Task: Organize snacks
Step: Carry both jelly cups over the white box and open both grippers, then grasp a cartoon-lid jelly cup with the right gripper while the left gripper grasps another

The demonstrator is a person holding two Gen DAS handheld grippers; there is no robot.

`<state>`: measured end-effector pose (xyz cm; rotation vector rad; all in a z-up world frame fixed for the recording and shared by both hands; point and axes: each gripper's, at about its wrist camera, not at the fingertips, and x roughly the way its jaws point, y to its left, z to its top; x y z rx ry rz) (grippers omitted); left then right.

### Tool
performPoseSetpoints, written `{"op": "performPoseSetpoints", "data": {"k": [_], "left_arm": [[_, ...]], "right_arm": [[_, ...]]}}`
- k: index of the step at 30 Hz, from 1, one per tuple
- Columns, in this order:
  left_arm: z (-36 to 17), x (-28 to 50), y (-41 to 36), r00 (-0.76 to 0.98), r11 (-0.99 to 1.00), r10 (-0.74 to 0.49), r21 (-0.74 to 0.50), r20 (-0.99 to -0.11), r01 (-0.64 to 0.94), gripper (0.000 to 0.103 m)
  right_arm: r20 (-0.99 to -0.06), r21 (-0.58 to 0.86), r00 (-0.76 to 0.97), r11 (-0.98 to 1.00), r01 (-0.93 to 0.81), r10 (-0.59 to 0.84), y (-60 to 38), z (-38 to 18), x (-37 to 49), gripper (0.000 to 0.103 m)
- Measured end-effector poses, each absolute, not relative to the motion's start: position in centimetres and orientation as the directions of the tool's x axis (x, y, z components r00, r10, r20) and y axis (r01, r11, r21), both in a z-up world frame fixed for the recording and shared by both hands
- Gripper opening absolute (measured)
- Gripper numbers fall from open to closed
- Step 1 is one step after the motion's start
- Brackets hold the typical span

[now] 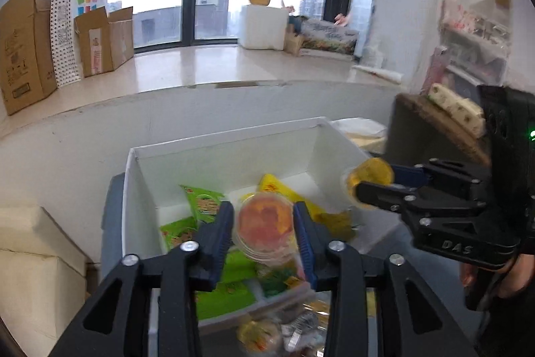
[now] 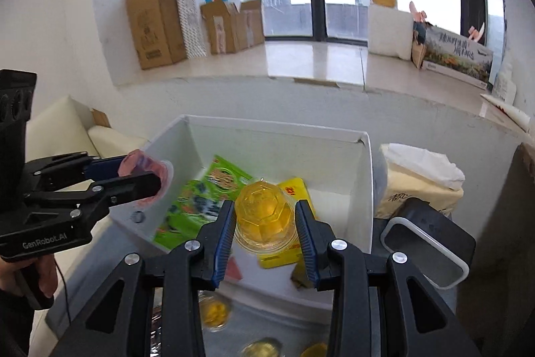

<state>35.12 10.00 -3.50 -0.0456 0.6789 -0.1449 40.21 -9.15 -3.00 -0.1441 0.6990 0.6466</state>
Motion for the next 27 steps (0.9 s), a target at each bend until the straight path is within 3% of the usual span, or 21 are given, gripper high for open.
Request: {"op": "performPoseSetpoints", "data": {"k": [1, 2, 3, 7, 9, 18, 27], "left_arm": [[-3.9, 35.6, 10.1, 0.763, 0.992, -0.129, -0.079, -0.634, 0.101, 0.086], [-4.3, 35.9, 10.1, 0.758, 0.992, -0.127, -0.08, -0.64, 0.099, 0.096], [-4.5, 36.0, 10.2, 0.764, 0.991, -0.132, -0.081, -0.632, 0.104, 0.103], [-5.3, 36.2, 10.7, 0.739, 0.99, -0.142, -0.099, -0.659, 0.101, 0.103], [-5.2, 35.9, 10.8, 0.743, 0.991, -0.136, -0.104, -0.655, 0.09, 0.103], [-4.7, 33.6, 9.8, 0.742, 0.991, -0.134, -0.106, -0.657, 0.085, 0.103], [-4.5, 26.2, 8.6, 0.753, 0.983, -0.177, -0.155, -0.634, 0.101, 0.103]], "right_arm": [[-0.642, 0.078, 0.588, 0.805, -0.589, 0.492, -9.1, -3.2, 40.6, 0.064], [-0.643, 0.075, 0.595, 0.814, -0.576, 0.481, -9.1, -3.5, 41.0, 0.092], [-0.638, 0.078, 0.603, 0.819, -0.568, 0.478, -9.2, -3.6, 41.2, 0.097], [-0.637, 0.089, 0.602, 0.822, -0.563, 0.482, -9.9, -4.1, 41.3, 0.098], [-0.632, 0.081, 0.61, 0.824, -0.561, 0.477, -10.2, -4.3, 41.0, 0.103], [-0.623, 0.104, 0.609, 0.823, -0.558, 0.492, -11.8, -3.9, 39.3, 0.103], [-0.584, 0.066, 0.629, 0.802, -0.594, 0.514, -14.2, -2.2, 34.3, 0.103]]}}
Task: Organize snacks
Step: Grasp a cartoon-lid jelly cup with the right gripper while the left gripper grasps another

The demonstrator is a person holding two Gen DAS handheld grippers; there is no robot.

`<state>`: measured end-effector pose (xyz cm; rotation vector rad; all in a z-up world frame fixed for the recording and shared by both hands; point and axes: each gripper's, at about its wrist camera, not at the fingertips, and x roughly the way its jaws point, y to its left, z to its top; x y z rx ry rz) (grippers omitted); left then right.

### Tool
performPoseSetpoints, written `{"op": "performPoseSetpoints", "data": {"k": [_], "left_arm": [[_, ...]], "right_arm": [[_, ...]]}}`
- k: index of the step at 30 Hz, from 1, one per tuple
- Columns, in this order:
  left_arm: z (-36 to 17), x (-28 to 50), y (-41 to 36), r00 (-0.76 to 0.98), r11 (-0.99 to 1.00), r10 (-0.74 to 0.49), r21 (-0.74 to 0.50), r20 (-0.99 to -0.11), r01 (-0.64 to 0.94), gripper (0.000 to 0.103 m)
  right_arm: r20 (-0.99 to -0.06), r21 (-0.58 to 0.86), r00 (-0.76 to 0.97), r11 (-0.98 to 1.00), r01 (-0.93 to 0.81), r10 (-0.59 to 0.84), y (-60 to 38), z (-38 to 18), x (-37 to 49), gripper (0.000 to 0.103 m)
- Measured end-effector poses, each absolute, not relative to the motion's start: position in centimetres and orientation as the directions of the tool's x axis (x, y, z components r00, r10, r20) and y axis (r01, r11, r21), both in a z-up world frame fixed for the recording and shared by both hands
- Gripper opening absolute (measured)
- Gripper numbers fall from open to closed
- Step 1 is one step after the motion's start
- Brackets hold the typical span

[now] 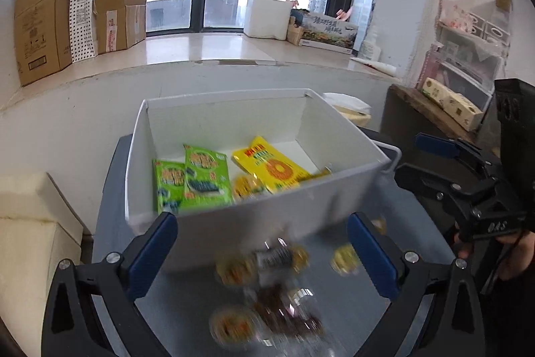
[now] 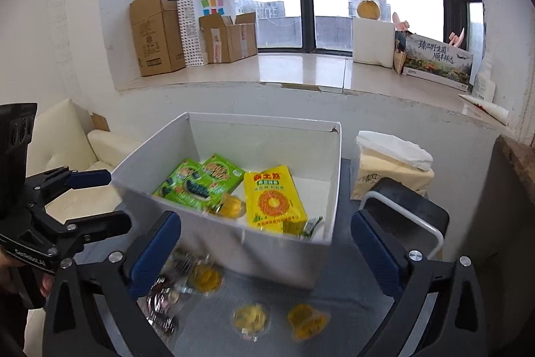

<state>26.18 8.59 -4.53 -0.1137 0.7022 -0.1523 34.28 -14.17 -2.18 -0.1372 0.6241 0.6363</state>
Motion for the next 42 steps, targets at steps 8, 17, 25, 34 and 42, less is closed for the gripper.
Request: {"op": "performPoseSetpoints", "data": {"k": [8, 17, 25, 34, 42], "left_arm": [[-5.9, 18.4, 7.2, 0.762, 0.974, -0.202, -0.204, -0.616, 0.094, 0.103], [-7.9, 14.0, 5.8, 0.747, 0.968, -0.214, -0.237, -0.63, 0.078, 0.103], [-8.5, 12.6, 5.0, 0.73, 0.971, -0.209, -0.225, -0.65, 0.077, 0.103], [-9.0, 12.9, 5.8, 0.728, 0.972, -0.19, -0.232, -0.659, 0.043, 0.103], [-10.0, 14.2, 7.3, 0.721, 0.971, -0.162, -0.239, -0.674, -0.005, 0.103]], "right_arm": [[-0.611, 0.084, 0.607, 0.804, -0.589, 0.509, -18.1, -5.3, 28.8, 0.103], [-0.648, 0.195, 0.565, 0.829, -0.524, 0.51, -20.6, -10.4, 28.9, 0.103], [-0.67, 0.244, 0.546, 0.843, -0.48, 0.504, -20.1, -13.0, 33.5, 0.103], [-0.767, 0.232, 0.46, 0.862, -0.451, 0.448, -18.6, -15.4, 37.6, 0.053], [-0.758, 0.205, 0.473, 0.853, -0.48, 0.448, -18.6, -15.3, 36.0, 0.048]]}}
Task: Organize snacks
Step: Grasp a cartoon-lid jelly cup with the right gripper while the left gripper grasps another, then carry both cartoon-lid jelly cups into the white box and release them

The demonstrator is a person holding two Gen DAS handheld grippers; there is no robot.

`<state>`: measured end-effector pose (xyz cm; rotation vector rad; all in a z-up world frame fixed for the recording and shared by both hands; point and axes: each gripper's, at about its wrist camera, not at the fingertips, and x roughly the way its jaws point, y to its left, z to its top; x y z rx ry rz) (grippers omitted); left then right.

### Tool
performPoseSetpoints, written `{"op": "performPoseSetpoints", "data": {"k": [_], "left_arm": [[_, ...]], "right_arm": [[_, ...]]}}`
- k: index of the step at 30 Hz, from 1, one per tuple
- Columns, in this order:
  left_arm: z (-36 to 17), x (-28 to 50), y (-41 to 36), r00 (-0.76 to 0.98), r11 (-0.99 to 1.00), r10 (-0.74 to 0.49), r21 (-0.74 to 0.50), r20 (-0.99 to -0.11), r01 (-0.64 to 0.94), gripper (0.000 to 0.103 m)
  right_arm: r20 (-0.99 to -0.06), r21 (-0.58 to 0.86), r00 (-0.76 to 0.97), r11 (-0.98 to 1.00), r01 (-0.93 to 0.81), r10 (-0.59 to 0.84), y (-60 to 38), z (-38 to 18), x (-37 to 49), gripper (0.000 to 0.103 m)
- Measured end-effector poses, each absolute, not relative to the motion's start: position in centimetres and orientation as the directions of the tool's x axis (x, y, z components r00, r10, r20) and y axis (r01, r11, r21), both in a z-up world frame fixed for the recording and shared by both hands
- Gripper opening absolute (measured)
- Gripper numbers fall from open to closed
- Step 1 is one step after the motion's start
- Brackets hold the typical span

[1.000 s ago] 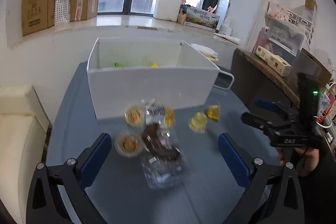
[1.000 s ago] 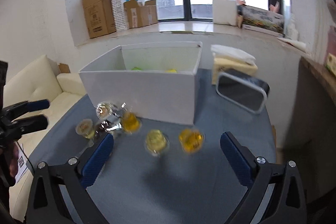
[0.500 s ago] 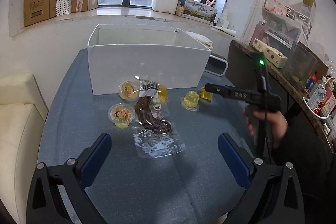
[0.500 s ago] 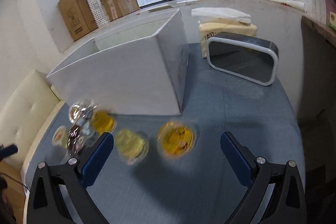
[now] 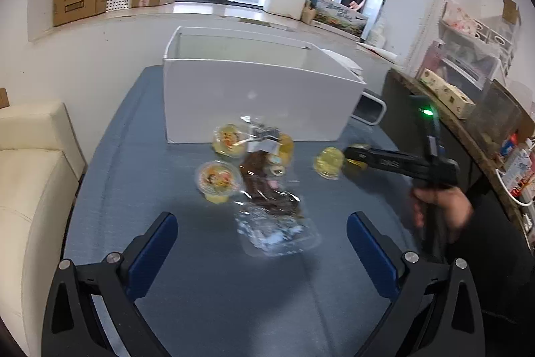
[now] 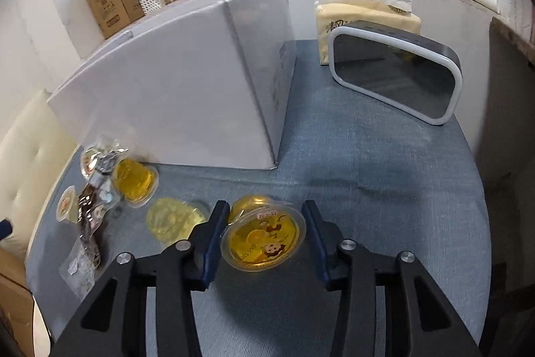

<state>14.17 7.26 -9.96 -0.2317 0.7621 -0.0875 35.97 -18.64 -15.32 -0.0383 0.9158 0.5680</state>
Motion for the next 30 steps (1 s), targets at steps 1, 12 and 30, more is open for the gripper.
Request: {"op": "performPoseSetpoints", "data": {"k": [1, 12, 30], "left_arm": [[-10.2, 14.6, 7.6, 0.718, 0.972, -0.155, -0.234, -0.679, -0.011, 0.103], [-14.0, 21.0, 10.3, 0.659, 0.984, -0.106, -0.174, -0.744, -0.039, 0.103], [-13.9, 21.6, 10.8, 0.668, 0.979, -0.173, -0.199, -0.724, 0.038, 0.052]], "right_arm": [[-0.756, 0.207, 0.475, 0.852, -0.48, 0.451, -18.8, -15.2, 35.6, 0.048], [-0.683, 0.255, 0.502, 0.817, -0.517, 0.531, -21.0, -11.4, 29.2, 0.048], [-0.641, 0.282, 0.502, 0.787, -0.55, 0.58, -20.7, -9.6, 26.0, 0.048]]}}
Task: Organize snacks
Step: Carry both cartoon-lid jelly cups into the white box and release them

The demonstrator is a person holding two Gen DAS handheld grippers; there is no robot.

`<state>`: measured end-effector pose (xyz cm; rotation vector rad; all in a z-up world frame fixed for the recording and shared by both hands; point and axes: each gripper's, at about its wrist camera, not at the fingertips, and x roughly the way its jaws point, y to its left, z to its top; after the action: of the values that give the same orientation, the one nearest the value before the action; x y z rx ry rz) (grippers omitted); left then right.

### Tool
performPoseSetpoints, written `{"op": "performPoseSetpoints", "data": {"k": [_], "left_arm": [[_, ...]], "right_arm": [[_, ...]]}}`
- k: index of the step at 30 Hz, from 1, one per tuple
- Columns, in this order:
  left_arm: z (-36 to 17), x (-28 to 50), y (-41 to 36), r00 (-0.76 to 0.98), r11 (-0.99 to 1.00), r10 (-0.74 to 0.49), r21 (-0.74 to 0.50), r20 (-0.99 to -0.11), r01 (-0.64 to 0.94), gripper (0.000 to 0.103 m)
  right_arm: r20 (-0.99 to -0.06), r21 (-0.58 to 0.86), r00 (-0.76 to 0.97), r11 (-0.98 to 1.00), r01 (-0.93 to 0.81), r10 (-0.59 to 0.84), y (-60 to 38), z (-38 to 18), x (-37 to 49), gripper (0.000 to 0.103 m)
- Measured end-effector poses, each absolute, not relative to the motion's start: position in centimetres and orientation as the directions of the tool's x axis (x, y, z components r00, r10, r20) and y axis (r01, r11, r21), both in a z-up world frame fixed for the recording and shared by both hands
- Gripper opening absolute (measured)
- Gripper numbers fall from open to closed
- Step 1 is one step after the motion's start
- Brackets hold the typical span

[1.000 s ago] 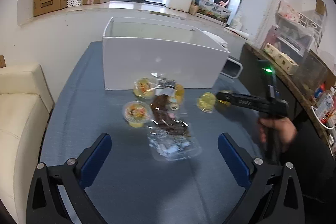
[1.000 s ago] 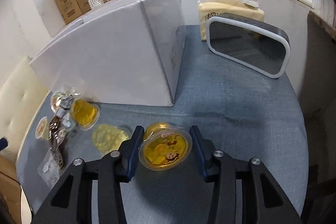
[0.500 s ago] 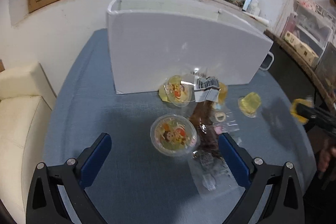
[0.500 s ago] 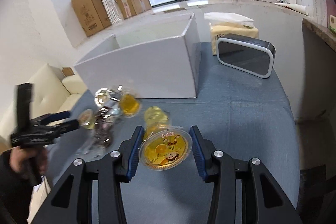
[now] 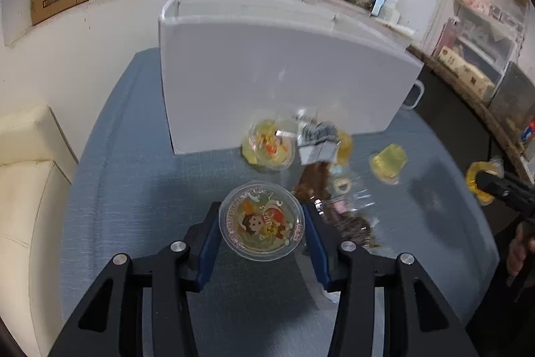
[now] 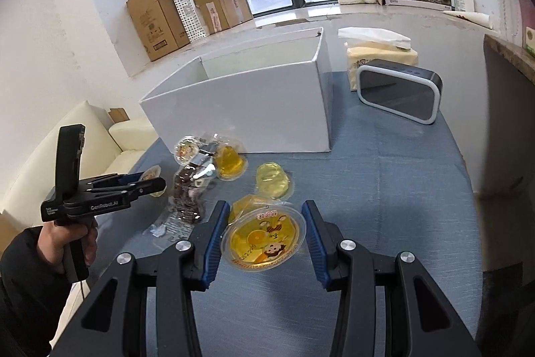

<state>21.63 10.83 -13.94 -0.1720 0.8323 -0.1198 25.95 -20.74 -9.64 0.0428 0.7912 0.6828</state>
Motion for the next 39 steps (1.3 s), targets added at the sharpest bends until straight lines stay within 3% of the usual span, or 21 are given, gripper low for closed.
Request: {"op": "performPoseSetpoints", "data": {"k": [7, 15, 21, 28, 29, 30, 31, 32, 34, 39], "left_arm": [[-6.8, 20.5, 10.7, 0.767, 0.98, -0.18, -0.182, -0.616, 0.084, 0.052], [-0.2, 25.0, 11.2, 0.825, 0.983, -0.17, -0.146, -0.539, 0.107, 0.052], [0.3, 29.9, 11.4, 0.817, 0.984, -0.167, -0.149, -0.552, 0.101, 0.052], [-3.1, 34.1, 11.8, 0.768, 0.986, -0.154, -0.15, -0.622, 0.076, 0.053], [-3.6, 34.5, 11.8, 0.764, 0.988, -0.139, -0.144, -0.63, 0.061, 0.055], [-4.0, 34.7, 11.9, 0.76, 0.989, -0.127, -0.138, -0.637, 0.049, 0.07], [-4.4, 34.8, 11.9, 0.756, 0.99, -0.121, -0.135, -0.644, 0.043, 0.094], [-4.6, 34.9, 12.0, 0.759, 0.991, -0.112, -0.132, -0.642, 0.034, 0.103], [-4.8, 34.8, 12.0, 0.761, 0.991, -0.107, -0.13, -0.64, 0.029, 0.103], [-4.3, 34.4, 11.8, 0.757, 0.992, -0.104, -0.126, -0.645, 0.029, 0.103]], "right_arm": [[-0.608, 0.246, 0.52, 0.765, -0.595, 0.6, -18.7, -6.9, 26.6, 0.048], [-0.524, 0.186, 0.568, 0.736, -0.651, 0.635, -14.3, -0.7, 30.7, 0.048], [-0.517, 0.179, 0.578, 0.74, -0.648, 0.631, -11.2, 0.9, 35.1, 0.048], [-0.6, 0.172, 0.559, 0.774, -0.609, 0.573, -10.0, -2.4, 40.0, 0.048], [-0.608, 0.18, 0.551, 0.775, -0.605, 0.572, -10.1, -2.9, 40.5, 0.049], [-0.617, 0.176, 0.552, 0.782, -0.598, 0.561, -10.2, -3.3, 40.9, 0.049], [-0.628, 0.166, 0.557, 0.792, -0.587, 0.544, -10.2, -3.7, 41.3, 0.056], [-0.632, 0.157, 0.567, 0.804, -0.573, 0.528, -10.3, -4.0, 41.6, 0.08], [-0.617, 0.159, 0.596, 0.823, -0.546, 0.514, -11.0, -4.1, 41.6, 0.103], [-0.58, 0.198, 0.61, 0.819, -0.538, 0.54, -12.4, -3.2, 41.3, 0.103]]}}
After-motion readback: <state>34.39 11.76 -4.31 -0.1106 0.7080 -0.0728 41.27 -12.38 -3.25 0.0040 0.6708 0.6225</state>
